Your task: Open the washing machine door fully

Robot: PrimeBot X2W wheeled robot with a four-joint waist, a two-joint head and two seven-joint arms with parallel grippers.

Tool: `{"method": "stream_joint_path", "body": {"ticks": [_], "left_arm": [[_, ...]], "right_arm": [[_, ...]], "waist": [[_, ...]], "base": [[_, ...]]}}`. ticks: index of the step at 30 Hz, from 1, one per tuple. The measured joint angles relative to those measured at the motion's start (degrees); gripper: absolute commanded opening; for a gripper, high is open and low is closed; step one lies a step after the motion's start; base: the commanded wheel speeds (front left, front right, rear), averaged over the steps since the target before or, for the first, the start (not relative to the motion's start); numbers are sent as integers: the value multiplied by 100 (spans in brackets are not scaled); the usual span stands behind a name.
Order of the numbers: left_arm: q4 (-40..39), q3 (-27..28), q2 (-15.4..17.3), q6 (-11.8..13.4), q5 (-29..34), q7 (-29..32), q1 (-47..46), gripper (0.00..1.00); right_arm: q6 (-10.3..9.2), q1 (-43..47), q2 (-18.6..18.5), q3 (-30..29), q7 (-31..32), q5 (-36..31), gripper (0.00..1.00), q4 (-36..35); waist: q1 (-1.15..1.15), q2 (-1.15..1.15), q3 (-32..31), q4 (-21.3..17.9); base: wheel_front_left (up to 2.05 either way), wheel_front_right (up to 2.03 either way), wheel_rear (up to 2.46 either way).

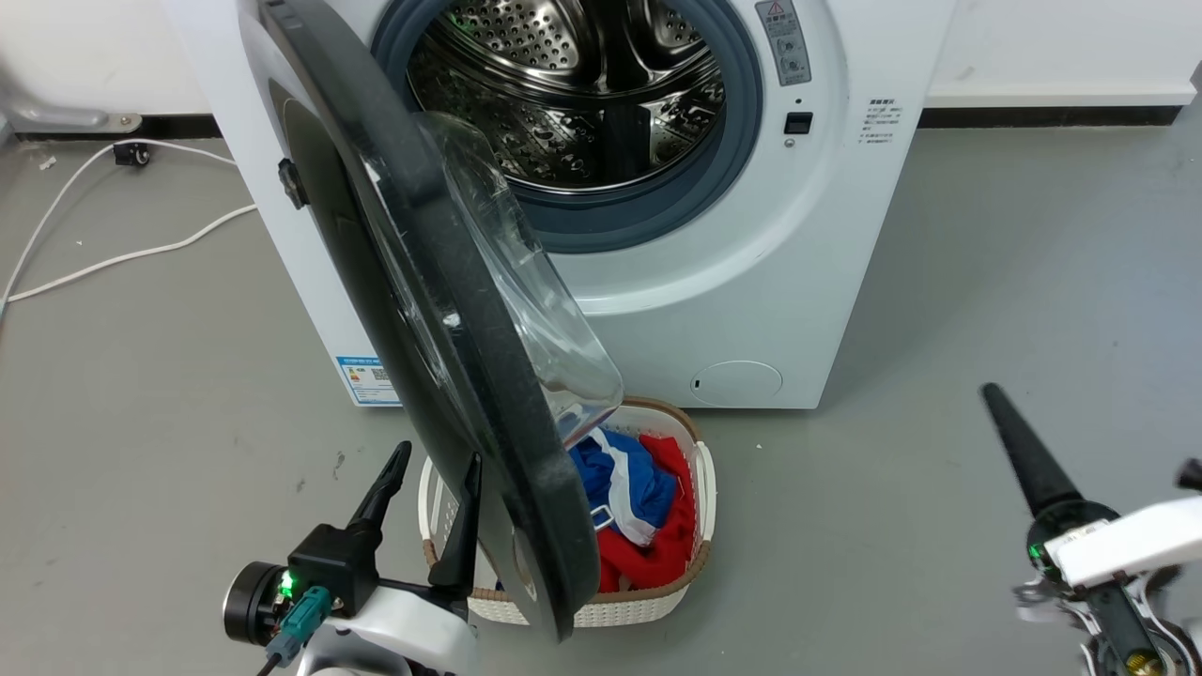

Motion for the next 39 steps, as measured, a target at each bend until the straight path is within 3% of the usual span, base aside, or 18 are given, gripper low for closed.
{"method": "stream_joint_path", "body": {"ticks": [6, 11, 15, 21, 39], "left_arm": [[8, 13, 38, 29, -37, 0, 2, 100], [5, 37, 69, 34, -56, 0, 2, 100], [9, 35, 85, 36, -73, 0, 2, 100], [30, 14, 98, 45, -88, 0, 3, 100], [81, -24, 129, 45, -181, 0, 27, 100]], "right_arm": [[0, 216, -380, -283, -1196, -3069, 100, -80], [8, 343, 145, -837, -1258, -5244, 100, -661], [7, 548, 589, -899, -1169, -6321, 100, -1329], [8, 1146, 859, -593, -1136, -6998, 100, -1436], [8, 1271, 956, -495, -1391, -7008, 100, -907]], "waist": [[0, 0, -28, -54], [0, 0, -47, -58], [0, 0, -65, -32], [0, 0, -126, 22], [0, 0, -180, 48]], "base": [[0, 0, 0], [0, 0, 0], [0, 0, 0], [0, 0, 0], [0, 0, 0]]}}
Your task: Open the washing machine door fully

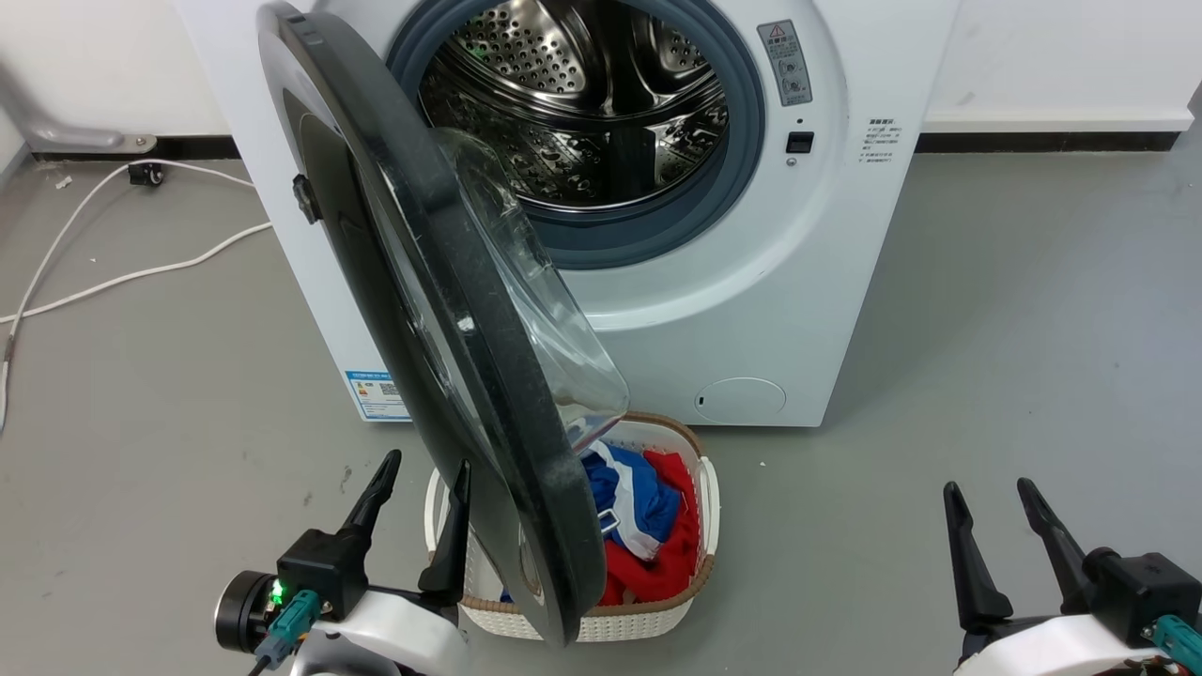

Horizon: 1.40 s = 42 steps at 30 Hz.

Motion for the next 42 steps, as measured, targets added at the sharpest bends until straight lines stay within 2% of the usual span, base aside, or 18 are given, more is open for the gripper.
{"method": "stream_joint_path", "body": {"ticks": [9, 10, 11, 12, 21, 28, 33, 36, 42], "left_arm": [[5, -23, 21, 0, -51, 0, 2, 100], [9, -27, 23, 0, -58, 0, 3, 49], [13, -31, 25, 0, -62, 0, 3, 7], [19, -35, 27, 0, -66, 0, 3, 0], [-299, 57, 46, 90, -115, 0, 0, 0], [-1575, 316, 199, 246, -22, 0, -350, 0], [-2629, 304, 264, 343, 129, 129, -745, 0], [-3239, 124, 231, 342, 197, 276, -937, 0], [-3894, -636, 45, 53, 31, 773, -1140, 0]], "right_arm": [[0, -52, 5, -54, -24, 3, 100, 54], [0, -60, 5, -68, -25, 3, 100, 64], [0, -71, 7, -78, -27, 3, 100, 71], [0, -83, 7, -82, -34, 3, 100, 86], [0, -131, 10, -122, -77, 3, 100, 159], [0, -132, 13, -178, -67, 1, 100, 171], [0, -132, 14, -214, -43, 0, 100, 182], [0, -132, 15, -224, -43, 0, 100, 188], [0, -131, 15, -243, -75, 3, 100, 222]], "waist": [[0, 0, -13, 45], [0, 0, -12, 54], [0, 0, -10, 64], [0, 0, -9, 74], [0, 0, 6, 186], [0, 0, 18, 315], [0, 0, -1, 381], [0, 0, -21, 396], [0, 0, -37, 412]], "base": [[0, 0, 0], [0, 0, 0], [0, 0, 0], [0, 0, 0], [0, 0, 0], [0, 0, 0], [0, 0, 0], [0, 0, 0], [0, 0, 0]]}}
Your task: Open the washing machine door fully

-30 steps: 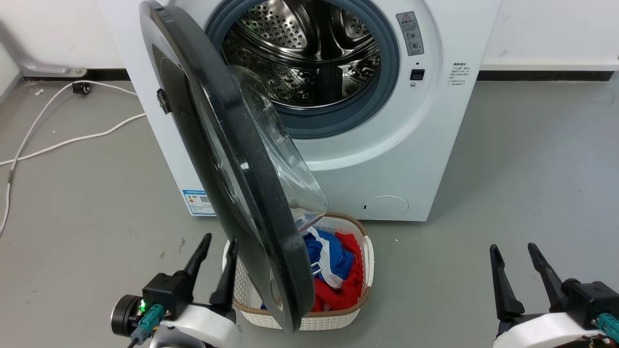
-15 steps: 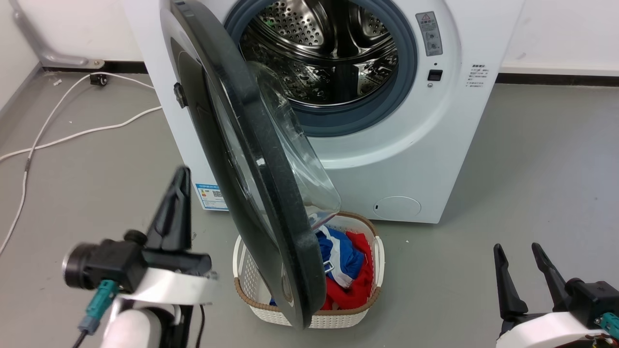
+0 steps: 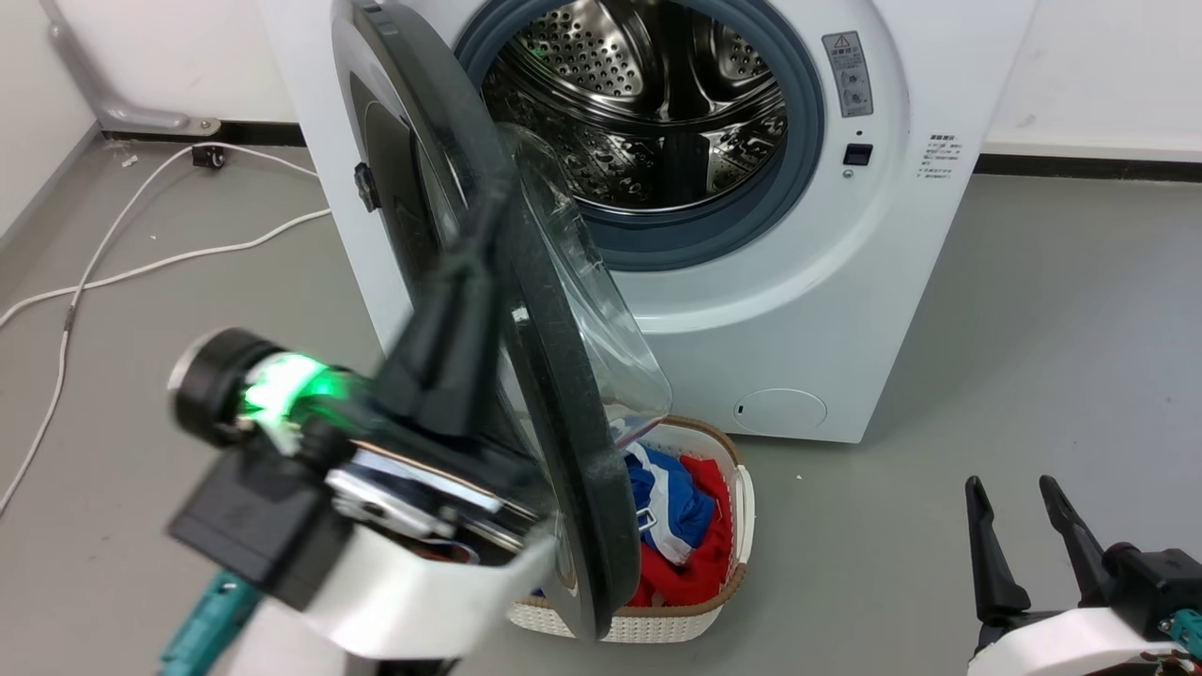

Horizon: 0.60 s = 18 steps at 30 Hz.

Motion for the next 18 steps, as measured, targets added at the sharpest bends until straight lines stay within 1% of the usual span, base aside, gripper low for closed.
{"method": "stream_joint_path", "body": {"ticks": [4, 7, 13, 15, 18], "left_arm": [[-71, -757, -138, -178, -245, 391, -51, 0], [0, -1397, -199, -261, -512, 668, -37, 0], [374, -2475, -218, -319, -1003, 1227, 371, 0], [543, -2725, -156, -323, -1111, 1402, 539, 0], [828, -2846, -60, -310, -1181, 1563, 764, 0]], "right_arm": [[0, -1, 1, -8, -3, 8, 100, 40], [0, -1, 1, -13, -8, 9, 100, 66], [0, -2, 2, -23, -25, 35, 100, 111], [0, -2, 2, -18, -25, 36, 100, 127], [0, -4, 2, -1, -25, 37, 100, 137]], "waist": [[0, 0, -3, 5], [0, 0, -5, 2], [0, 0, 8, 7], [0, 0, 13, 8], [0, 0, 28, 5]], "base": [[0, 0, 0], [0, 0, 0], [0, 0, 0], [0, 0, 0], [0, 0, 0]]}}
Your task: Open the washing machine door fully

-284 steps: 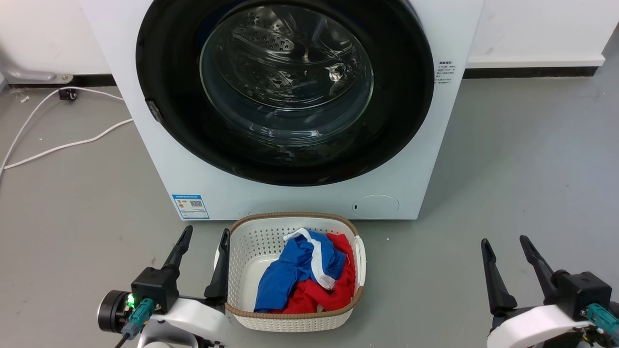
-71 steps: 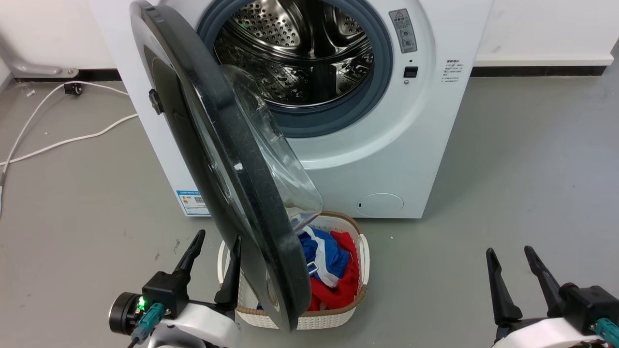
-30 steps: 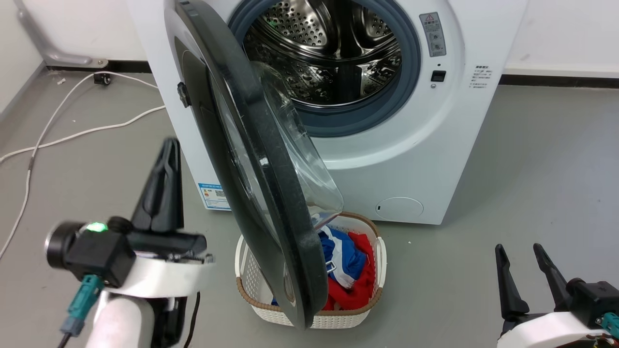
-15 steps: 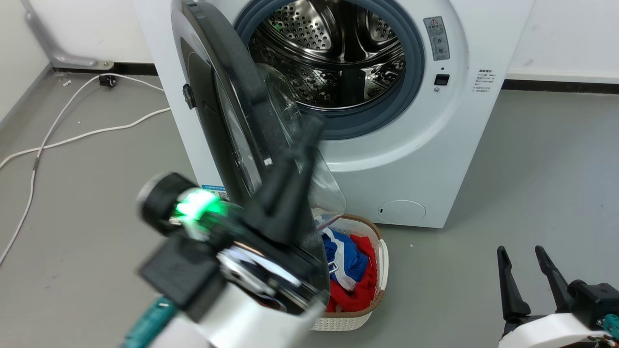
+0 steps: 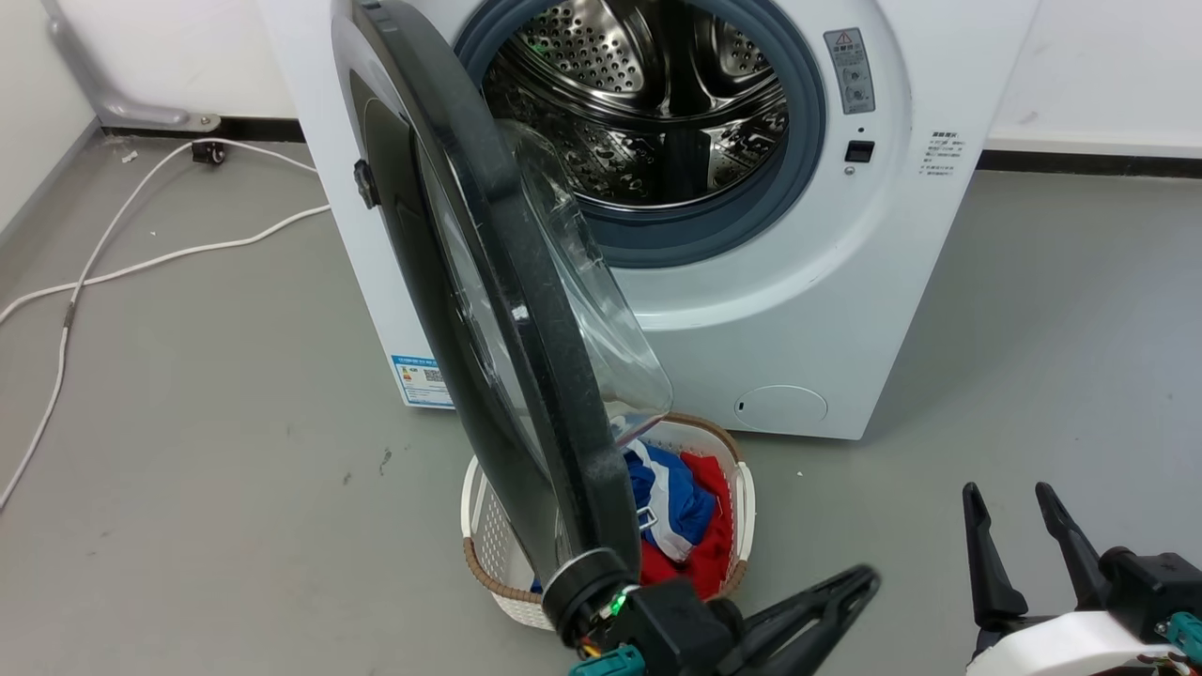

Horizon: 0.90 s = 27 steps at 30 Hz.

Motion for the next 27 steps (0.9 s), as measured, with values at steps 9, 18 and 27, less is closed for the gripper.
{"method": "stream_joint_path", "body": {"ticks": [9, 18, 27], "left_arm": [[1182, 330, 233, 299, 142, -231, 51, 0], [1935, 760, 99, 625, 79, -692, -75, 0], [2245, 953, 74, 826, -44, -928, 58, 0]], "right_arm": [[0, -58, 1, 21, 25, 7, 100, 16], [0, -72, 1, 70, 32, 29, 100, 82], [0, -70, 1, 77, 59, 65, 100, 127]], "waist": [[0, 0, 73, 10], [1, 0, 68, -68], [0, 0, 73, -10]], "base": [[0, 0, 0], [0, 0, 0], [0, 0, 0]]}}
